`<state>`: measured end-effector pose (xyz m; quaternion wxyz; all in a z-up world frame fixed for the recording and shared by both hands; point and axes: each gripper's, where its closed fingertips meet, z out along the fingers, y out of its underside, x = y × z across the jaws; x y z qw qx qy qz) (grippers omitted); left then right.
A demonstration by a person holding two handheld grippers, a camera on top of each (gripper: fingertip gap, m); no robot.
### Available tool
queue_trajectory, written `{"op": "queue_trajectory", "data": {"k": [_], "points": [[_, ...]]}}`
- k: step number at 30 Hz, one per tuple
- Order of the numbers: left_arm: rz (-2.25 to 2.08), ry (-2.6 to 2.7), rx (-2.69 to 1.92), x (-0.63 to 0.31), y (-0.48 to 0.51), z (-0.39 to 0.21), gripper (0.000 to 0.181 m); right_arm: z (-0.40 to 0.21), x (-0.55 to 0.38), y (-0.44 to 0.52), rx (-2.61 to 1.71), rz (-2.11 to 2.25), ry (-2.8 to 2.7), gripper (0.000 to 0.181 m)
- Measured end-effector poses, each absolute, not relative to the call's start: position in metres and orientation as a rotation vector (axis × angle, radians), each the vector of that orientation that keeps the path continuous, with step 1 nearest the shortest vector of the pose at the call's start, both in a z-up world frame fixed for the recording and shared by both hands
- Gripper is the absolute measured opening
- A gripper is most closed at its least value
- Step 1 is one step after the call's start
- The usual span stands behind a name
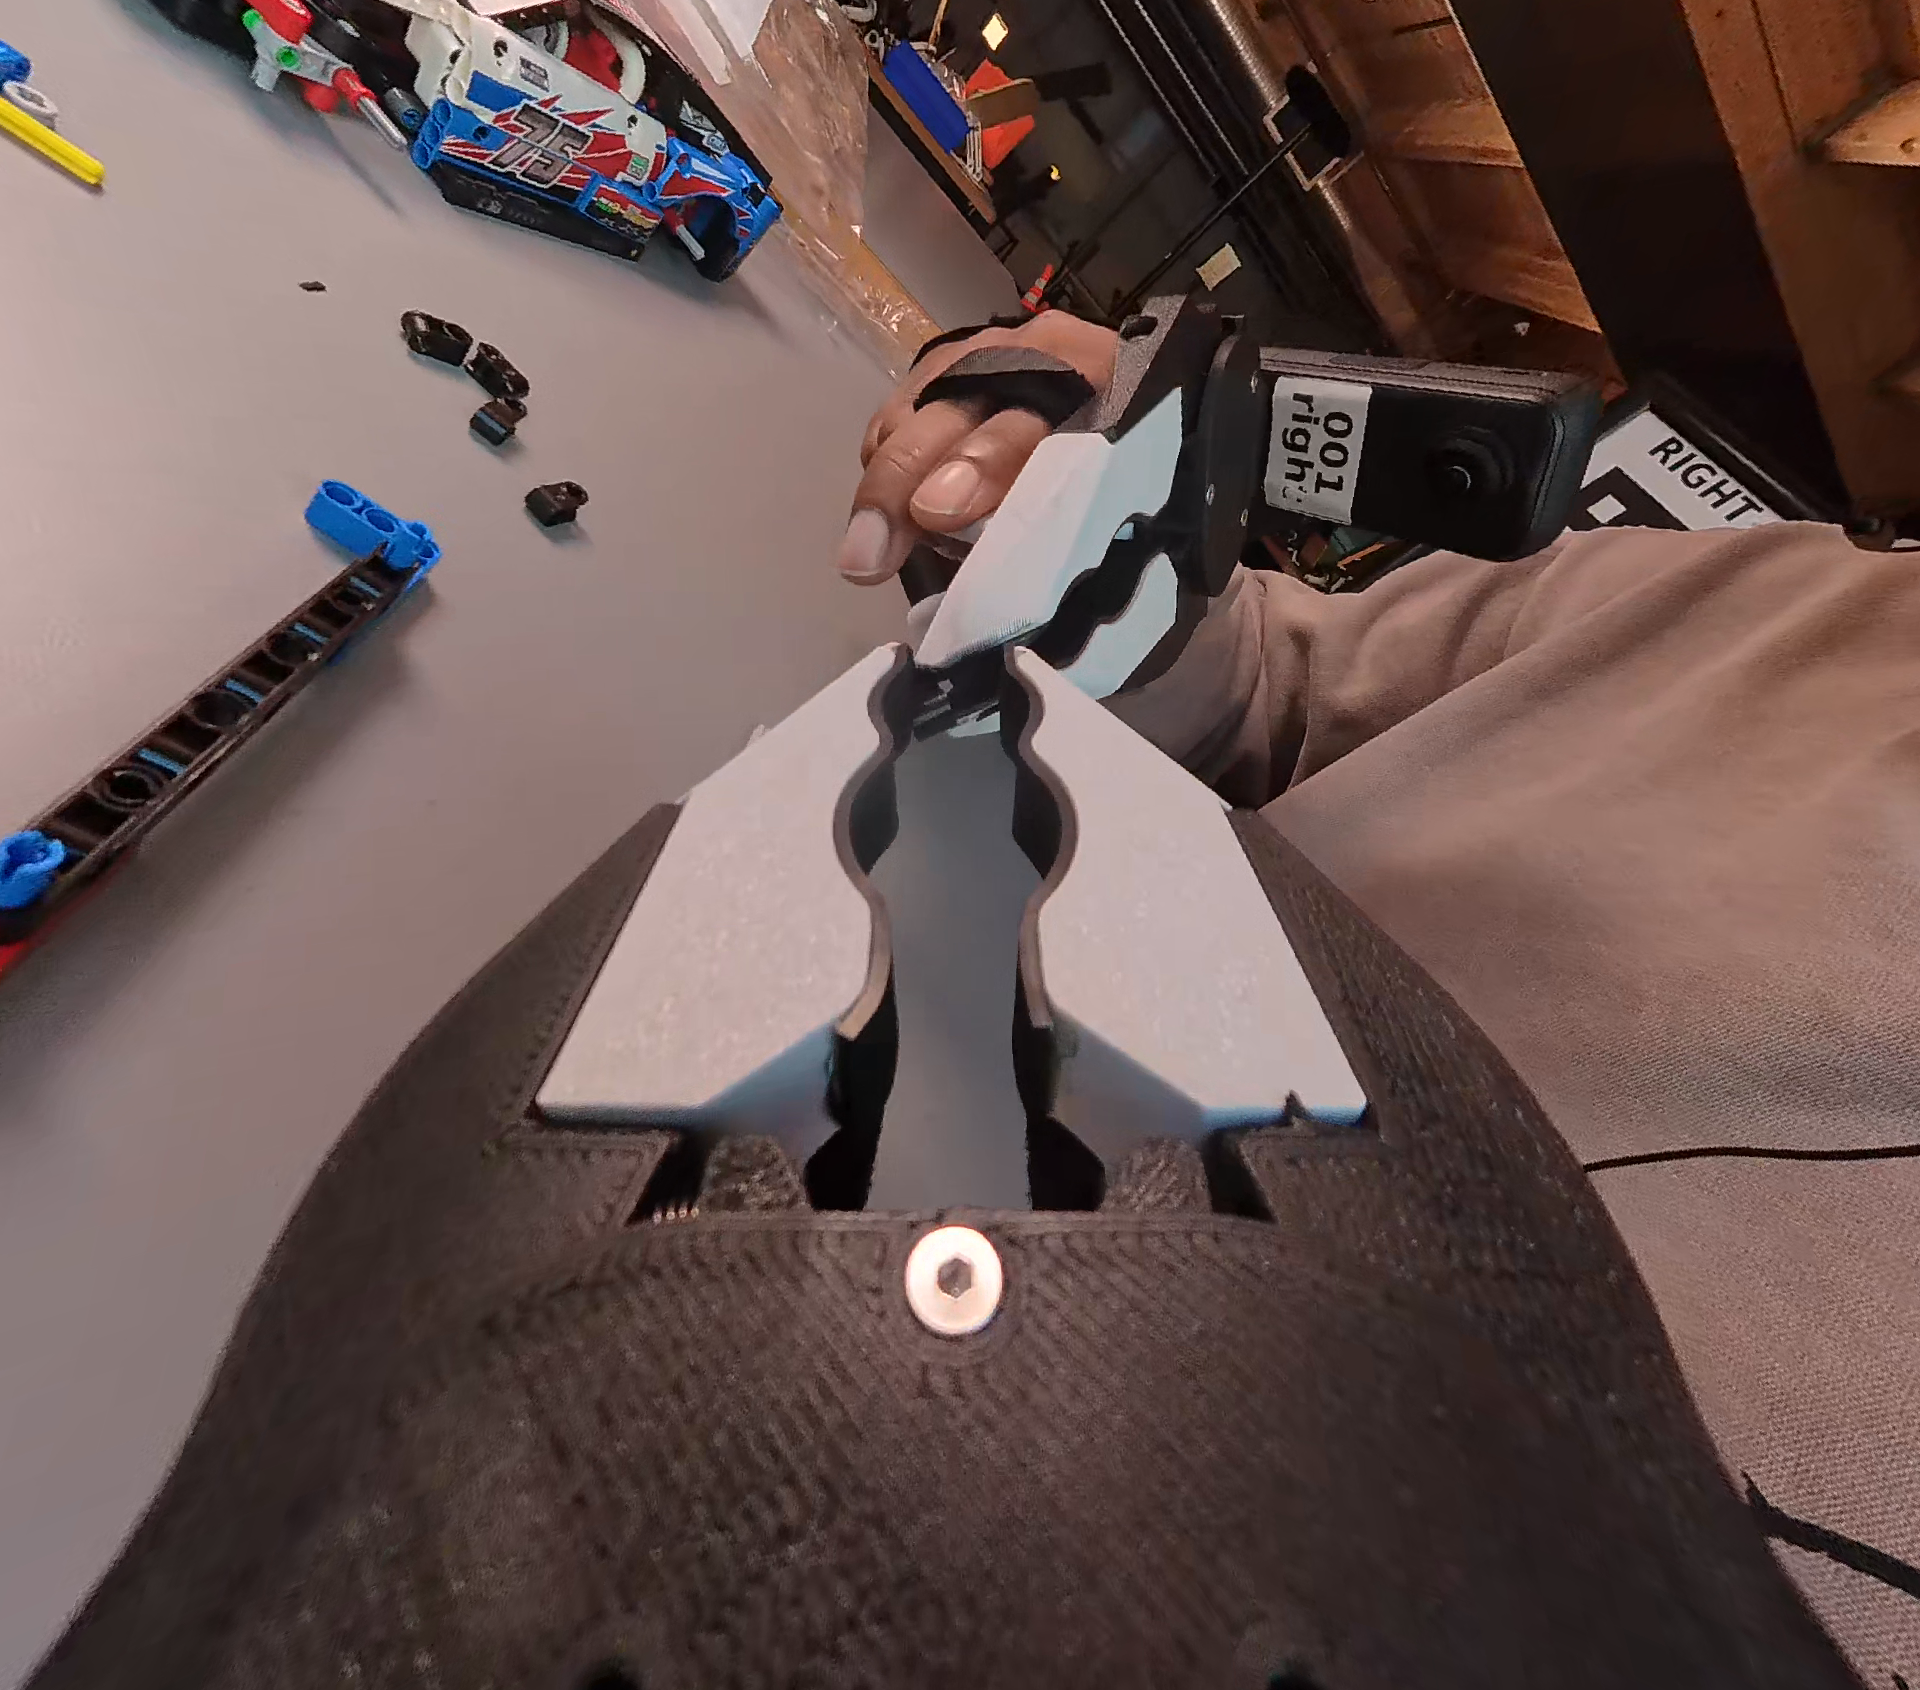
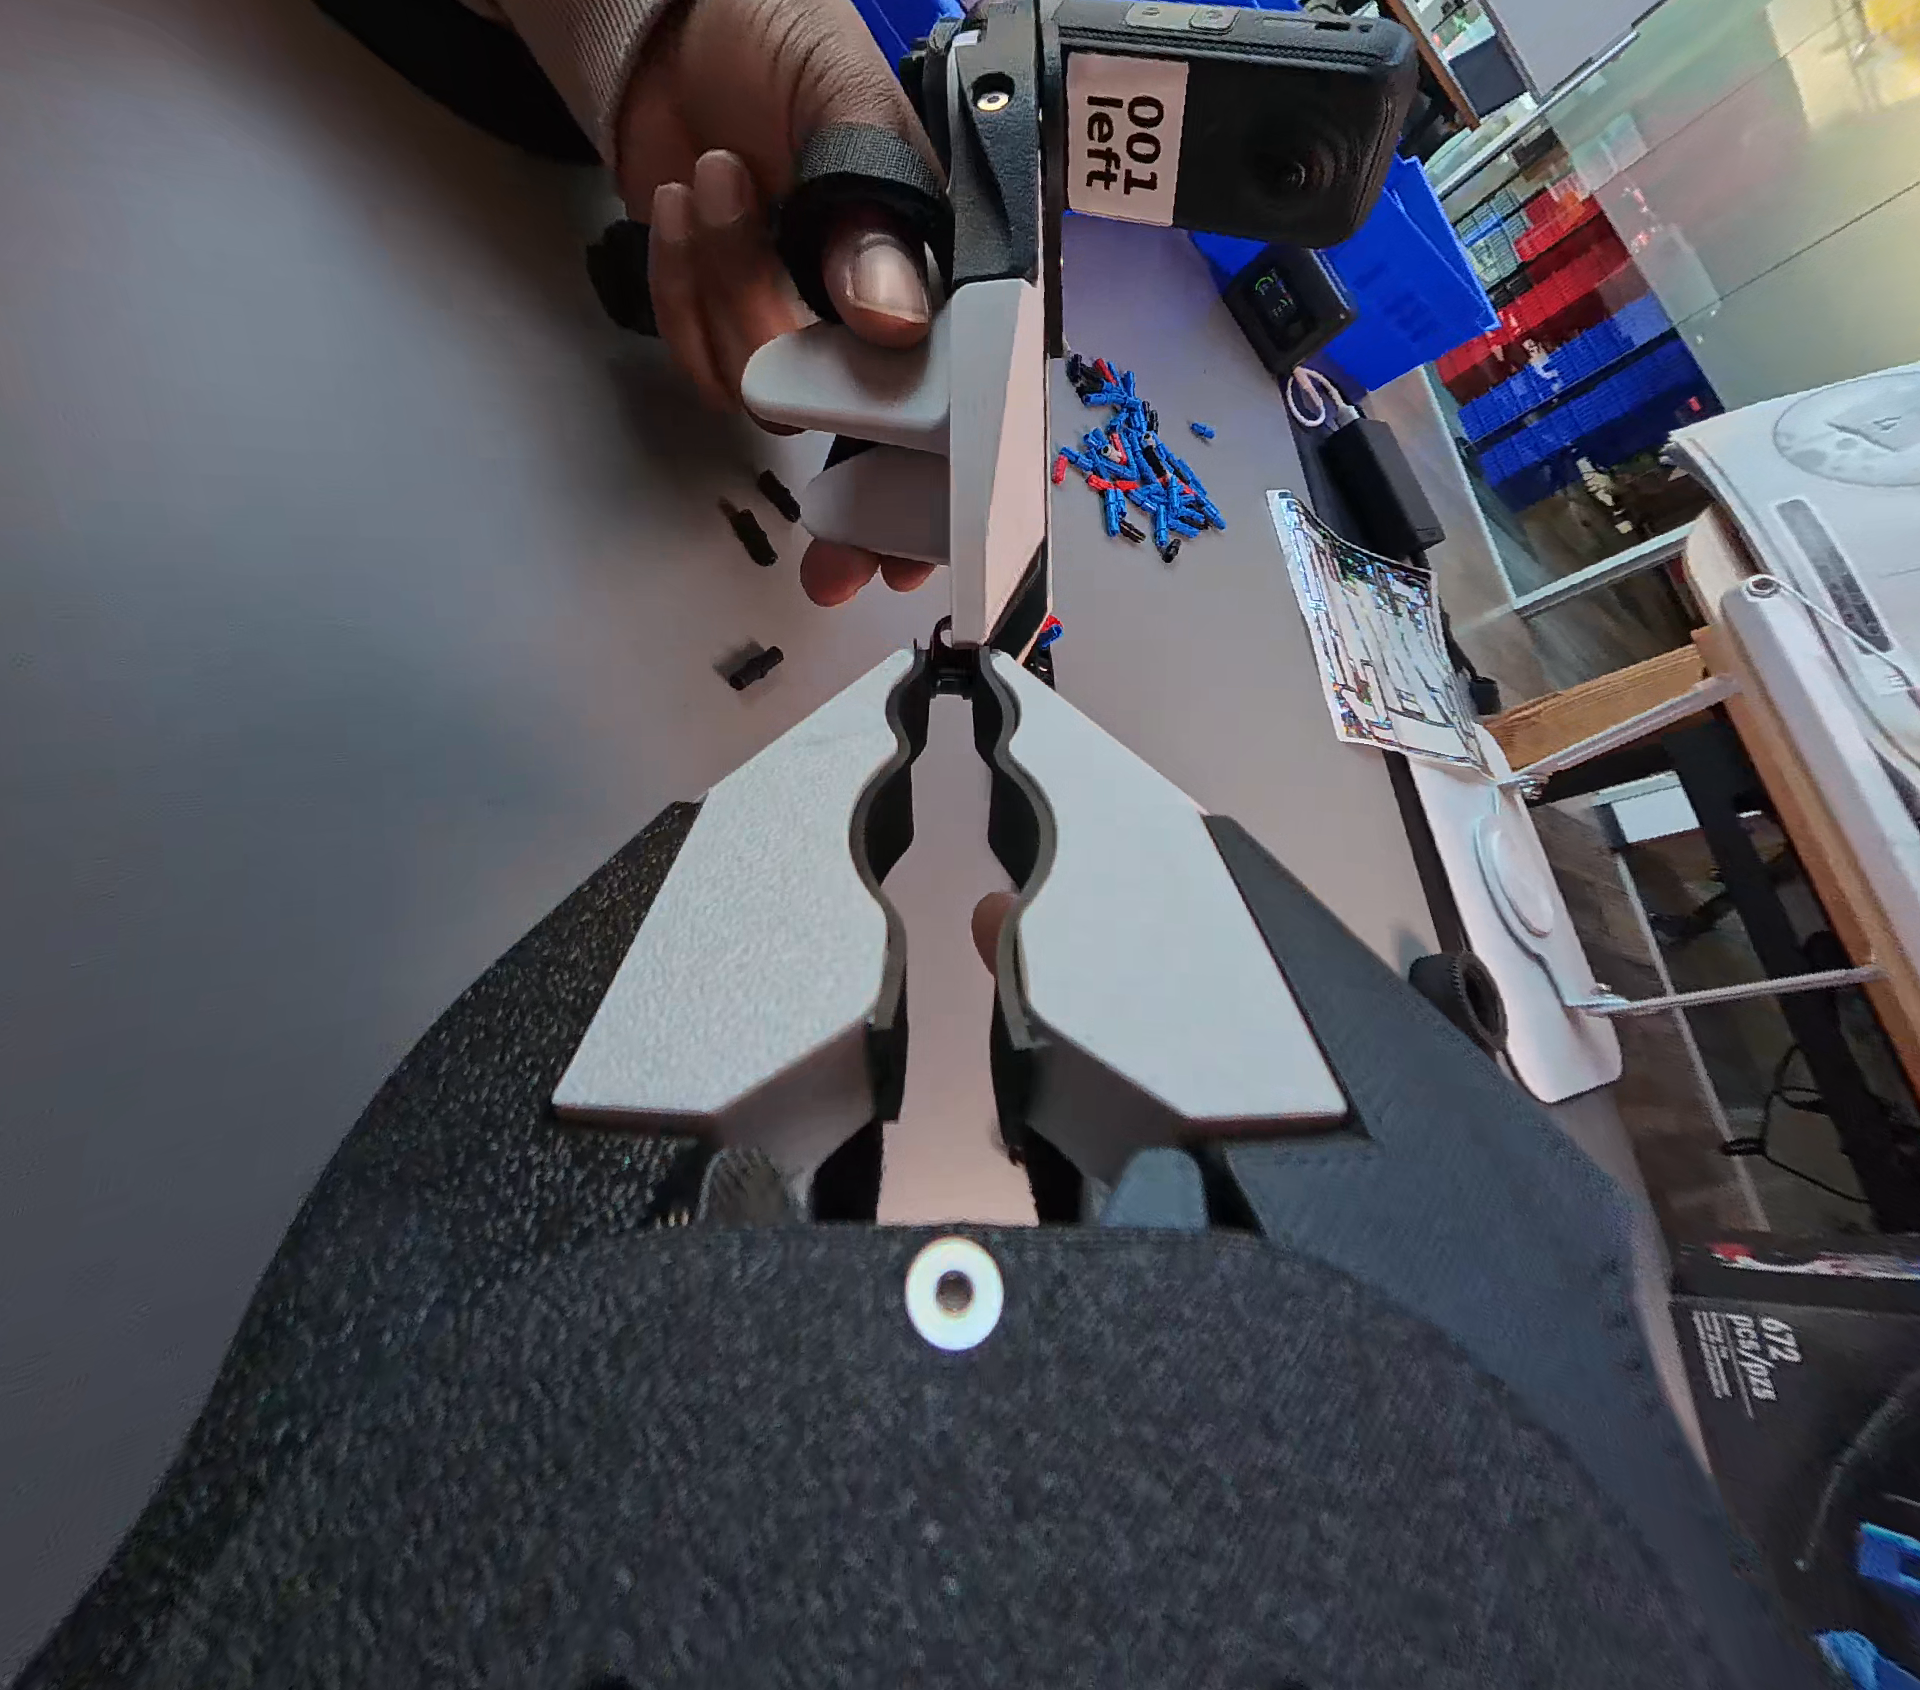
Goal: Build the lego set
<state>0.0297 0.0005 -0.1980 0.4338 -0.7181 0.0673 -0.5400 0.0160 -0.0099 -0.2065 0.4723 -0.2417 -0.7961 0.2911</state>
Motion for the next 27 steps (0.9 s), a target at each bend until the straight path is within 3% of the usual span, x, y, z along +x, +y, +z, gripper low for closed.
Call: {"op": "queue_trajectory", "data": {"k": [14, 17, 23, 27], "points": [[-1.462, 0.128, -1.655, 0.023, -0.006, -0.179, 0.007, -0.186, 0.014, -0.017, -0.647, 0.896, -1.829, 0.006], [-1.434, 0.101, -1.587, 0.011, -0.005, -0.17, 0.017, -0.174, 0.012, -0.004, -0.742, 0.945, -1.741, 0.006], [-1.356, 0.078, -1.567, 0.009, 0.0, -0.162, 0.017, -0.162, 0.007, 0.004, -0.727, 0.857, -1.644, 0.006], [-1.324, 0.052, -1.558, 0.005, 0.003, -0.16, 0.004, -0.163, 0.004, 0.001, -0.667, 0.742, -1.634, 0.006]]}}
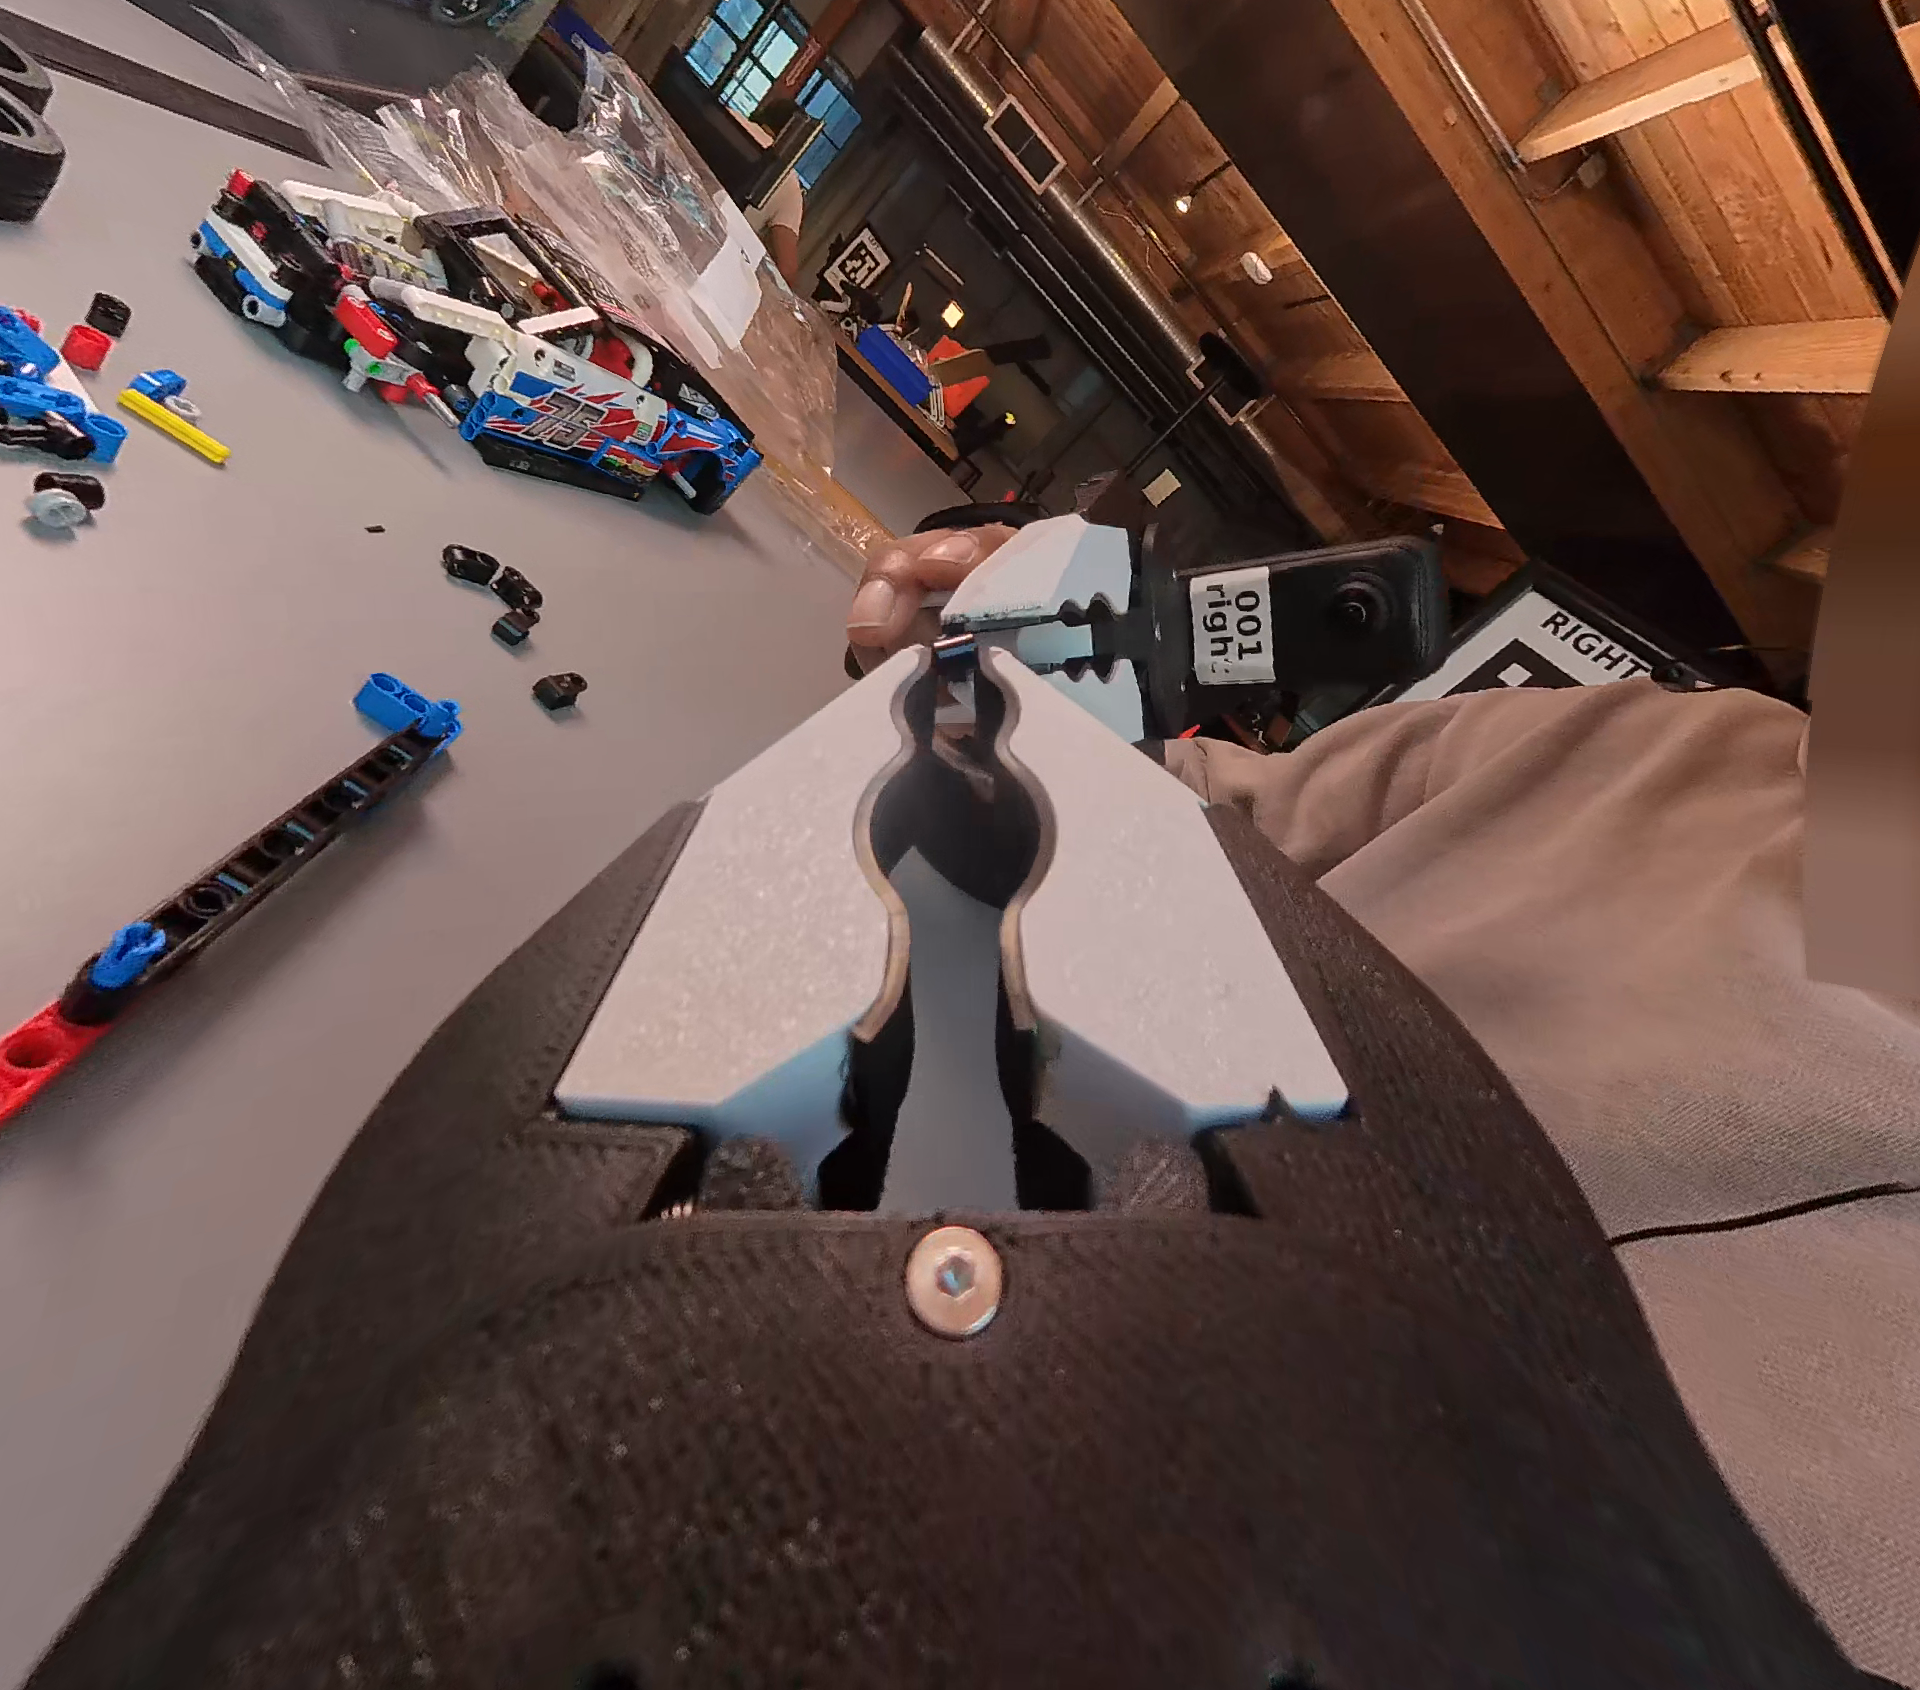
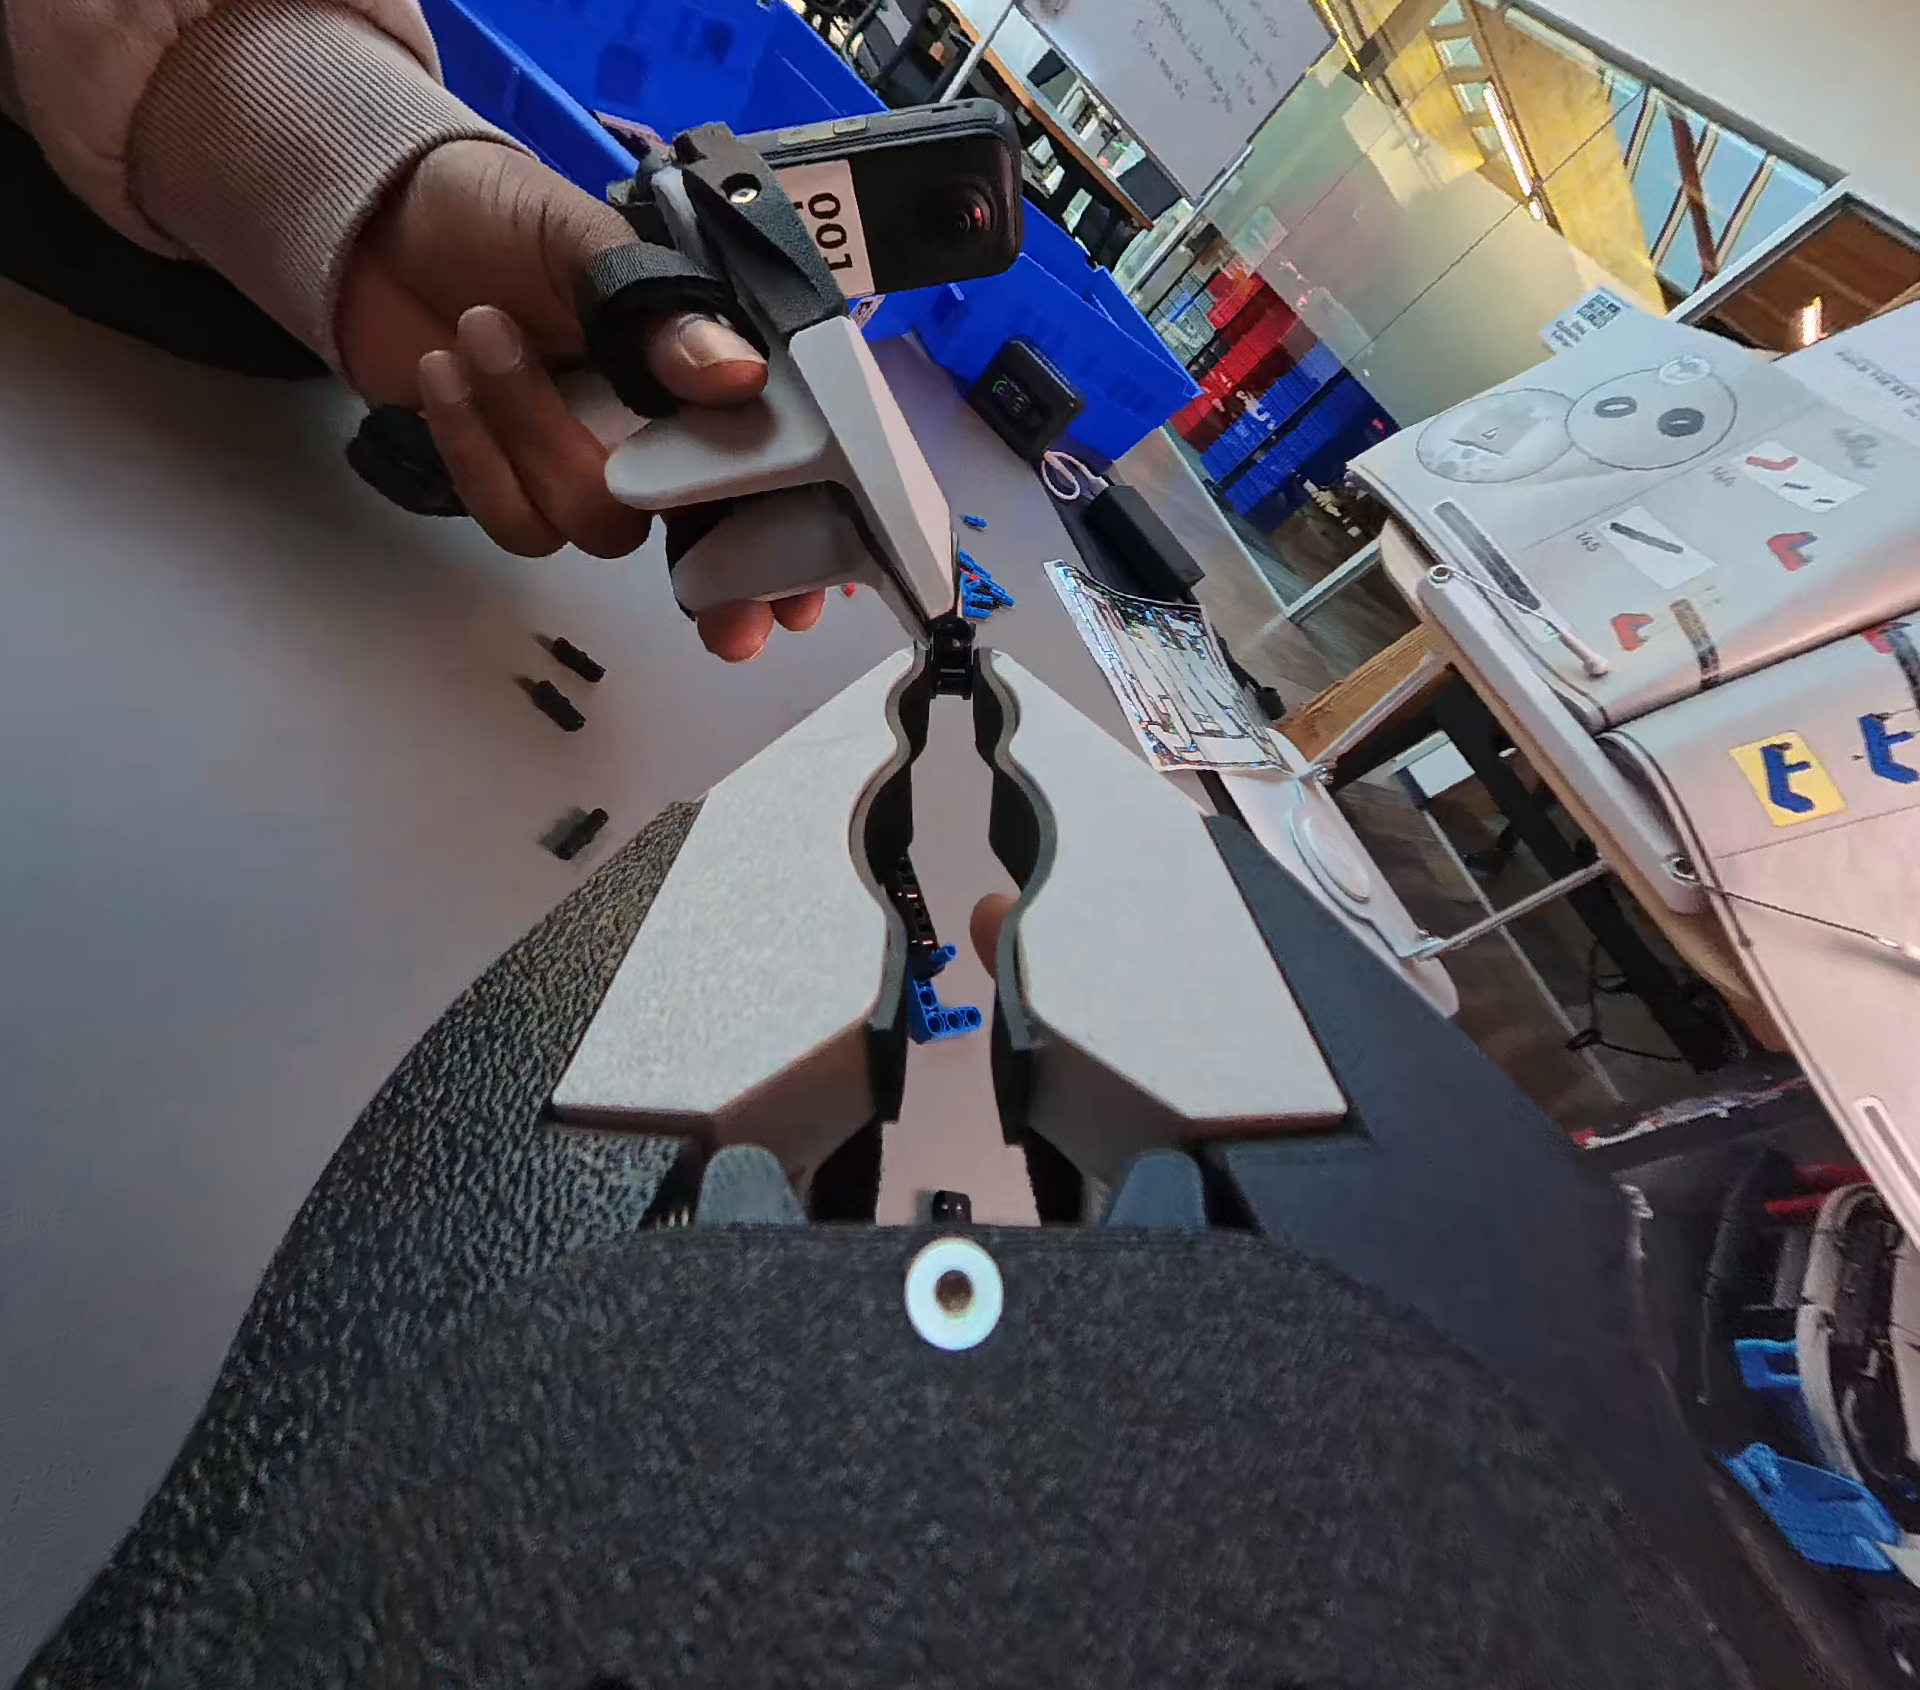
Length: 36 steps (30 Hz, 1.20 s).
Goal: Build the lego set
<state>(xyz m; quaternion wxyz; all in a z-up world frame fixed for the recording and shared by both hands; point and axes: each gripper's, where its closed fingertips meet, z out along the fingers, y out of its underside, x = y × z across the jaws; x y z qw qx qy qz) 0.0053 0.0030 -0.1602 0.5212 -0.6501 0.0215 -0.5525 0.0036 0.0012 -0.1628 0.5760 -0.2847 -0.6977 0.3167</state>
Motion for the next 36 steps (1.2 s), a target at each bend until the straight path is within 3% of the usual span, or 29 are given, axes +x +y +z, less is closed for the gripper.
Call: {"op": "queue_trajectory", "data": {"k": [4, 6, 12, 20, 27, 36], "points": [[-1.307, 0.041, -1.562, 0.003, 0.003, -0.161, 0.005, -0.162, 0.001, 0.001, -0.599, 0.61, -1.612, 0.006], [-1.295, 0.053, -1.567, 0.004, 0.003, -0.16, 0.014, -0.162, -0.001, 0.003, -0.555, 0.498, -1.594, 0.006], [-1.228, 0.078, -1.57, 0.004, 0.004, -0.16, 0.006, -0.159, -0.004, -0.001, -0.482, 0.408, -1.557, 0.006], [-0.916, 0.467, -1.673, 0.012, -0.011, -0.172, 0.007, -0.168, 0.009, -0.007, -0.733, 0.96, -1.7, 0.019], [-0.768, 0.684, -1.707, 0.025, -0.022, -0.185, 0.006, -0.186, 0.016, -0.025, -0.798, 1.114, -1.848, 0.007], [-0.763, 0.62, -1.589, 0.022, -0.024, -0.164, 0.009, -0.167, 0.013, -0.027, -0.887, 1.382, -1.708, 0.005]]}}
